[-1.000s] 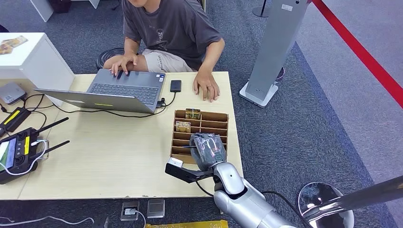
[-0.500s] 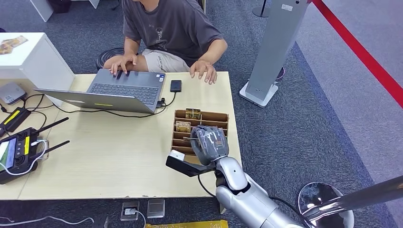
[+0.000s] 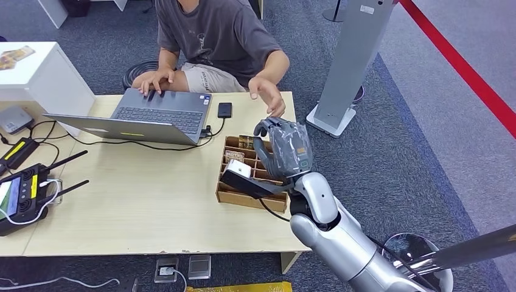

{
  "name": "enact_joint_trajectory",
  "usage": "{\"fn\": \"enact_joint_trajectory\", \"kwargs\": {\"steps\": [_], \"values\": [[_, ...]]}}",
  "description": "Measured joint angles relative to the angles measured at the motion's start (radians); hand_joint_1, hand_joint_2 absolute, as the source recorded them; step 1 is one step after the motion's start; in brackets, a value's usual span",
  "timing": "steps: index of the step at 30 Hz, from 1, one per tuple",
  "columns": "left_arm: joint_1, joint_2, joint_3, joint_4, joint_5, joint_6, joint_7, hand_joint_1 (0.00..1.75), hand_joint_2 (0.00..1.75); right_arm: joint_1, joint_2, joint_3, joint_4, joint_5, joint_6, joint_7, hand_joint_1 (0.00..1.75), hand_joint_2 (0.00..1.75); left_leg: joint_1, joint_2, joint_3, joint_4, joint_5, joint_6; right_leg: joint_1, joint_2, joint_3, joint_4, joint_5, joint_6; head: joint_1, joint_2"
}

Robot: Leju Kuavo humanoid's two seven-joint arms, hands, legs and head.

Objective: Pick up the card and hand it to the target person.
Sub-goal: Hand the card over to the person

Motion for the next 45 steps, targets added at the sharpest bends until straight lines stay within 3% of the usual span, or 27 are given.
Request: {"fn": "enact_joint_trajectory", "kwargs": {"steps": [10, 18, 25, 27, 29, 31, 39, 45], "values": [[0.000, -0.006, 0.000, 0.000, -0.003, 0.000, -0.010, 0.00, 0.00, -0.126, -0.005, -0.035, -0.003, -0.004, -0.089, -0.036, 1.41, 1.75, 0.000, 0.000, 0.000, 0.000, 0.000, 0.000, 0.000, 0.000, 0.000, 0.000, 0.001, 0.000, 0.001, 0.000], [-0.001, -0.010, 0.000, 0.000, -0.008, 0.000, -0.006, 0.00, 0.00, -0.242, 0.028, -0.031, 0.162, 0.044, -0.105, -0.048, 1.35, 1.75, 0.000, 0.000, -0.001, 0.000, 0.000, 0.000, 0.000, 0.000, 0.000, 0.000, 0.001, 0.000, 0.000, 0.000], [-0.002, -0.012, 0.000, 0.000, -0.008, 0.007, 0.005, 0.00, 0.00, -0.271, 0.066, -0.013, 0.282, 0.087, -0.103, -0.036, 1.34, 1.75, 0.000, -0.001, -0.001, 0.000, 0.000, 0.000, 0.000, 0.000, 0.000, 0.000, 0.001, 0.000, 0.001, 0.000], [-0.002, -0.012, 0.000, 0.000, -0.008, 0.008, 0.009, 0.00, 0.00, -0.276, 0.075, -0.008, 0.307, 0.093, -0.099, -0.033, 1.12, 1.75, 0.000, -0.001, -0.001, 0.000, 0.000, 0.000, 0.000, 0.000, 0.000, 0.000, 0.001, 0.000, 0.001, 0.000], [-0.003, -0.012, 0.000, 0.000, -0.008, 0.009, 0.012, 0.00, 0.00, -0.279, 0.085, 0.000, 0.334, 0.099, -0.091, -0.030, 0.46, 1.75, 0.000, -0.001, -0.001, 0.000, 0.000, 0.000, 0.000, 0.000, 0.000, 0.000, 0.001, 0.000, 0.001, 0.000], [-0.003, -0.012, 0.000, 0.000, -0.008, 0.010, 0.013, 0.00, 0.00, -0.280, 0.094, 0.008, 0.357, 0.102, -0.081, -0.028, 0.00, 1.75, 0.000, -0.001, -0.001, 0.000, 0.000, 0.000, 0.000, 0.000, 0.000, 0.000, 0.001, 0.000, 0.001, 0.000], [-0.003, -0.012, 0.000, 0.000, -0.006, 0.013, 0.013, 0.00, 0.00, -0.280, 0.119, 0.033, 0.424, 0.089, -0.049, -0.022, 0.00, 1.75, 0.000, -0.001, -0.001, 0.000, 0.000, 0.000, 0.000, 0.000, 0.000, 0.000, 0.001, 0.000, 0.000, 0.000], [-0.003, -0.011, 0.000, 0.000, 0.001, 0.016, 0.014, 0.00, 0.00, -0.272, 0.125, 0.040, 0.440, -0.022, -0.048, -0.055, 0.00, 1.75, 0.000, 0.000, -0.001, 0.000, 0.000, 0.000, 0.000, 0.000, -0.001, 0.000, 0.001, 0.000, 0.001, 0.000]]}}
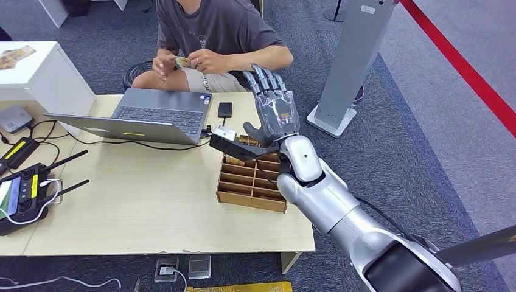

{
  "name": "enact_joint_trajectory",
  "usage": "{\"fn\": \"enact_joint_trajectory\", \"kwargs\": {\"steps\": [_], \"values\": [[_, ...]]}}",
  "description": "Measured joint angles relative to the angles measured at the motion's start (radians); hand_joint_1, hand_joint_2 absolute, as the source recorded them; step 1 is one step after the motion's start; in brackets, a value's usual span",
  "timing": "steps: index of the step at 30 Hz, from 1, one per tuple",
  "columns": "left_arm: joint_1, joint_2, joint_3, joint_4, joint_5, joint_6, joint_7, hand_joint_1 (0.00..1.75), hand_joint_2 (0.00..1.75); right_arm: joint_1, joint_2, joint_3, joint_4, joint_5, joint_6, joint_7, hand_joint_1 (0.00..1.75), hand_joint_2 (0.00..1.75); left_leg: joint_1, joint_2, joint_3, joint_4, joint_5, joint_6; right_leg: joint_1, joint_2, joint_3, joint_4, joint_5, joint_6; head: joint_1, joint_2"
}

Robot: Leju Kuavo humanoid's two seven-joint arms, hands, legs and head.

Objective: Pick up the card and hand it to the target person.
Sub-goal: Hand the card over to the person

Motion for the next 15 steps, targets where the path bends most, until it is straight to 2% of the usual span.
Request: {"fn": "enact_joint_trajectory", "kwargs": {"steps": [7, 15], "values": [[0.000, 0.000, 0.000, 0.000, 0.006, 0.004, 0.000, 0.00, 0.00, 0.048, -0.001, -0.005, -0.032, -0.269, -0.005, -0.096, 0.00, 1.75, 0.000, 0.000, 0.000, 0.000, 0.000, 0.000, 0.000, 0.000, 0.000, 0.000, 0.000, 0.000, 0.000, 0.000], [0.001, 0.000, 0.000, 0.000, 0.013, 0.007, 0.003, 0.00, 0.00, 0.152, -0.017, -0.027, -0.147, -0.796, -0.012, -0.229, 0.00, 1.75, 0.000, 0.000, 0.000, 0.000, 0.000, 0.000, 0.000, 0.000, 0.000, 0.000, 0.000, 0.000, 0.000, 0.000]]}}
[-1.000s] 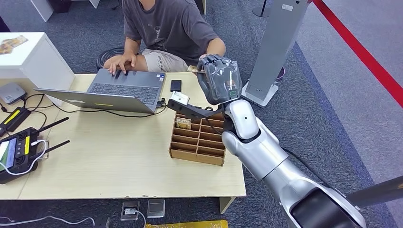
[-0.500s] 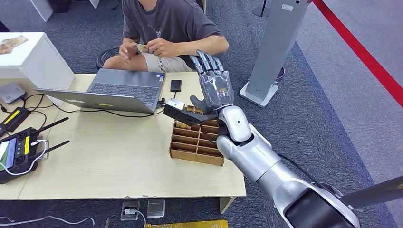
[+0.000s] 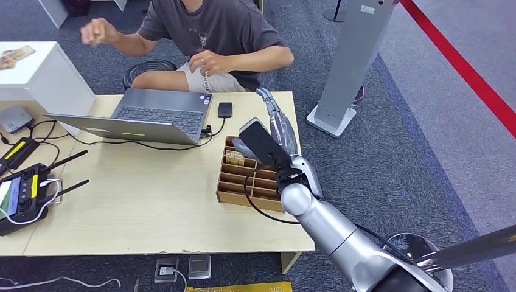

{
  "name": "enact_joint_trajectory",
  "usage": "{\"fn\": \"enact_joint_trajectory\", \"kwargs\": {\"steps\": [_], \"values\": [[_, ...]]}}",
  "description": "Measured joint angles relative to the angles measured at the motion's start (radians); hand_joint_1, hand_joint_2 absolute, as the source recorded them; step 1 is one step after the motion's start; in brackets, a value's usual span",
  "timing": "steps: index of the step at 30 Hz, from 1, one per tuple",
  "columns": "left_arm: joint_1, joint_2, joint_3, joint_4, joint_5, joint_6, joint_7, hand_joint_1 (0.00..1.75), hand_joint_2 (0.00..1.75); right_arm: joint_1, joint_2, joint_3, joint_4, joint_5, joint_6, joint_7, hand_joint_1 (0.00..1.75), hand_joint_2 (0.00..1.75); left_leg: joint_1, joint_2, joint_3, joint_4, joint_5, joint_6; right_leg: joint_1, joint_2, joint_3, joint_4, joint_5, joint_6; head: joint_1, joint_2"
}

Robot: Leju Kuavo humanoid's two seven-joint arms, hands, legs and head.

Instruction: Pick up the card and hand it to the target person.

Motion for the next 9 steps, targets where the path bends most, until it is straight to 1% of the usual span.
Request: {"fn": "enact_joint_trajectory", "kwargs": {"steps": [4, 7, 9], "values": [[0.000, 0.000, 0.000, 0.000, 0.003, 0.001, -0.002, 0.00, 0.00, 0.057, -0.016, -0.005, -0.066, -0.190, -0.022, -0.069, 0.00, 1.75, 0.000, 0.000, 0.000, 0.000, 0.000, 0.000, 0.000, 0.000, 0.000, 0.000, 0.000, 0.000, 0.000, 0.000], [0.000, 0.000, 0.000, 0.000, 0.004, 0.001, -0.009, 0.00, 0.00, 0.102, -0.026, -0.005, -0.099, -0.269, -0.038, -0.113, 0.00, 1.75, 0.000, 0.000, 0.000, 0.000, 0.000, 0.000, 0.000, 0.000, 0.000, 0.000, 0.000, 0.000, 0.000, 0.000], [0.000, 0.000, 0.000, 0.000, 0.004, 0.001, -0.012, 0.00, 0.00, 0.124, -0.031, -0.005, -0.112, -0.294, -0.045, -0.131, 0.00, 1.75, 0.000, 0.000, 0.000, 0.000, 0.000, 0.000, 0.000, 0.000, 0.000, 0.000, 0.000, 0.000, 0.000, 0.000]]}}
